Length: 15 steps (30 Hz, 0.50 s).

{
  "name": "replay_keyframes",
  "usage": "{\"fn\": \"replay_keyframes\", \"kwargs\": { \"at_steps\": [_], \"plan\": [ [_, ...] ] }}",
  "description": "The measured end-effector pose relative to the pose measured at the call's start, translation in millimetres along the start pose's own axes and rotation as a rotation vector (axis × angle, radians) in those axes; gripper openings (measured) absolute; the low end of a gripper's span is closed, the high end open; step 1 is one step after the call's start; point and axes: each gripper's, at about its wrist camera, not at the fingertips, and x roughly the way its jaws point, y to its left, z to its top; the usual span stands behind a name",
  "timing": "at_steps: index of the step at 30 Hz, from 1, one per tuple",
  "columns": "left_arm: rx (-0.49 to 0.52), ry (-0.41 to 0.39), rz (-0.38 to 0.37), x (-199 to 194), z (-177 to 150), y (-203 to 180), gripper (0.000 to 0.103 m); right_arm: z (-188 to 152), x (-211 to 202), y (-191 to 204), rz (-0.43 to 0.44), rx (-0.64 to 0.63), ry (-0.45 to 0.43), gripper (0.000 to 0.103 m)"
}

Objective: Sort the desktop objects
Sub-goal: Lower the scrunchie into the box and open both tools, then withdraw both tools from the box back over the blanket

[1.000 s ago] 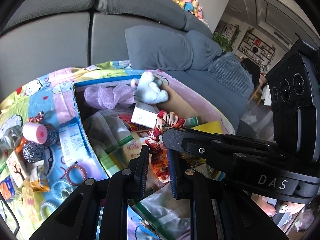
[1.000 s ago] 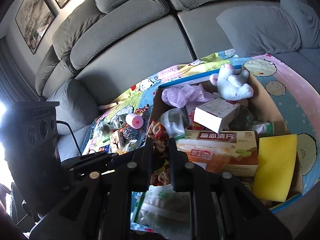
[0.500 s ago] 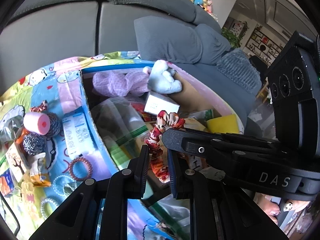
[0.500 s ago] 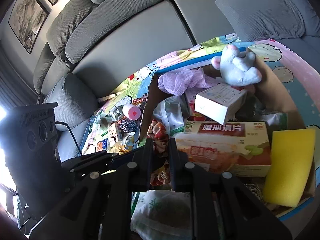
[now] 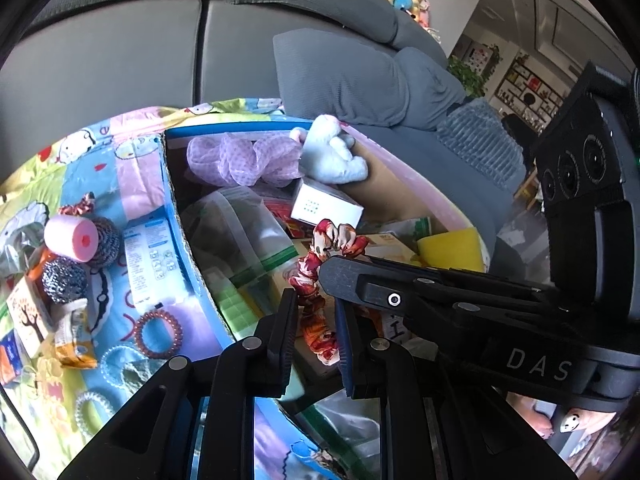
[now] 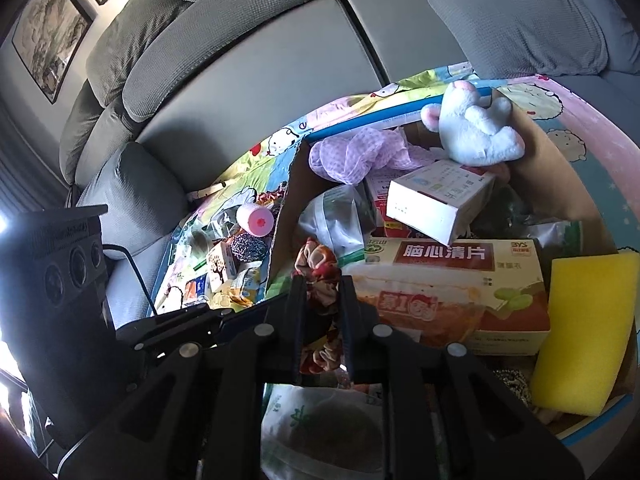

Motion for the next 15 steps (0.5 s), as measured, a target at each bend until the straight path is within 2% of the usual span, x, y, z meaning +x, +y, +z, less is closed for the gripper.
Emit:
{"fn": "replay_keyframes", "kwargs": {
  "at_steps": [4, 7, 9, 10, 11, 12, 14, 15],
  "plan": [
    [-0.012, 0.007, -0.003, 0, 2, 0, 0.020, 0, -3, -3, -0.007, 0.013, -0.003, 0.022],
    [-0.008, -0.006, -0.006, -5, 2, -2, 0.037, 0, -6, -4, -0.003, 0.017, -0.017, 0.028],
    [-0.009, -0.023, -0.011, -11, 2, -4, 0.054, 1, -12, -3, -0.002, 0.014, -0.035, 0.029],
    [-0.012, -0.029, -0.008, -14, 3, -5, 0.059, 1, -15, -2, -0.008, 0.011, -0.047, 0.031],
    [-0.016, -0.034, -0.002, -16, 3, -6, 0.067, 1, -18, -1, -0.011, 0.006, -0.058, 0.032],
    [-0.020, -0.043, 0.000, -19, 3, -6, 0.071, 1, -21, 1, -0.012, 0.000, -0.068, 0.035],
    [-0.022, -0.060, 0.005, -26, 4, -6, 0.072, 1, -25, 3, 0.003, -0.001, -0.085, 0.044],
    [-0.024, -0.065, 0.009, -30, 4, -6, 0.072, 1, -27, 4, 0.012, 0.001, -0.089, 0.045]
  ]
}}
